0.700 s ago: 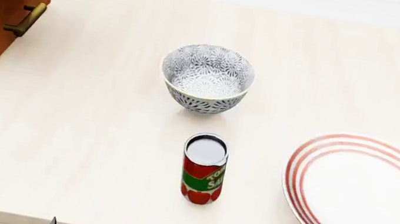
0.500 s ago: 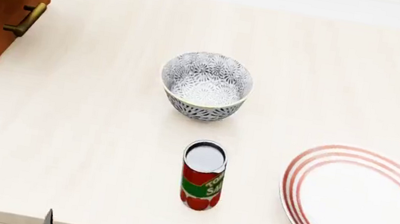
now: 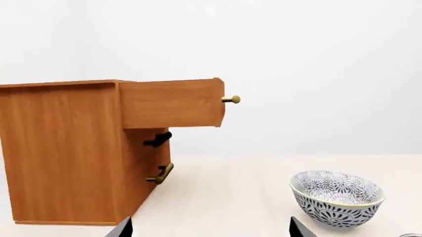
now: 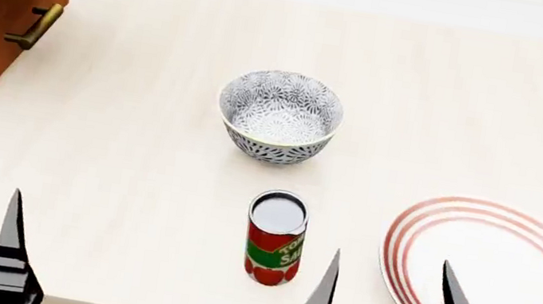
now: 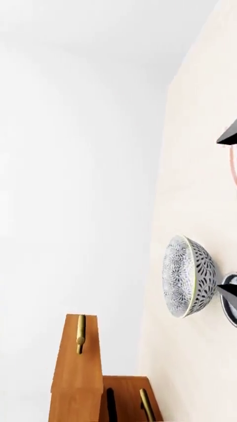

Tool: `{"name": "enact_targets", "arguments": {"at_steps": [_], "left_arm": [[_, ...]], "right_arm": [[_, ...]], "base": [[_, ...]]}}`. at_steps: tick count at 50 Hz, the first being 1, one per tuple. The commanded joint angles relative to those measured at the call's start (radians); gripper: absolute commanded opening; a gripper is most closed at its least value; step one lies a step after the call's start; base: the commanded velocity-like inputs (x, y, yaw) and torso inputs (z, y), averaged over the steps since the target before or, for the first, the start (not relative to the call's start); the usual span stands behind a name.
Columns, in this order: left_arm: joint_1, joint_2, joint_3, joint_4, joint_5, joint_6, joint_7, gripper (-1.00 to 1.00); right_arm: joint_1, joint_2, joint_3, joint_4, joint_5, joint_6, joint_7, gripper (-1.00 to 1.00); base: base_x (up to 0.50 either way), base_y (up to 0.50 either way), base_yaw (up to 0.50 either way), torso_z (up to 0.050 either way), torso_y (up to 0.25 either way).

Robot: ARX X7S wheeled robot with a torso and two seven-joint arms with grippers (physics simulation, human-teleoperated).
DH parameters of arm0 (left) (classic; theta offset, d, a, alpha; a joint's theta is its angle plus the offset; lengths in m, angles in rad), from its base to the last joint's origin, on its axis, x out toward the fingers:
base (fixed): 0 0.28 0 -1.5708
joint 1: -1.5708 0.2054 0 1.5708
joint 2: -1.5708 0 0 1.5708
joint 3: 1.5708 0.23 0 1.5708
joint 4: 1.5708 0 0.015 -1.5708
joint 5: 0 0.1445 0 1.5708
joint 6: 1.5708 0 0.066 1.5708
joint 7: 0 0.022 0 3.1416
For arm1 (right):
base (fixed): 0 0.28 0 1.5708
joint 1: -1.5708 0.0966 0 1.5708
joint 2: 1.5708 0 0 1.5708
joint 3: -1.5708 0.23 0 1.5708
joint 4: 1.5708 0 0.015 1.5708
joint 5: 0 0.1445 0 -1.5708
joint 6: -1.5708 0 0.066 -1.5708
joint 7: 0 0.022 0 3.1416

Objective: Put the ketchup in the top drawer of the cabinet.

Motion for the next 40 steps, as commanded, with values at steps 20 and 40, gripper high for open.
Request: {"name": "enact_targets", "arguments": {"at_steps": [20,40], "left_arm": [[-0.092,-0.061,0.003,0.303,-0.029,-0.209,-0.036,1.0],[-0.093,-0.074,-0.005,0.271,-0.052,-0.198,-0.05,1.0]], "right_arm": [[0.089,0.048,0.018,-0.323,0.049,0.242,-0.001,1.0],[0.109,0.054,0.003,-0.293,0.057,0.249,0.02,1.0]], "base": [[0.12,0.0,0.0,0.0,0.0],[0.5,0.0,0.0,0.0,0.0]]}}
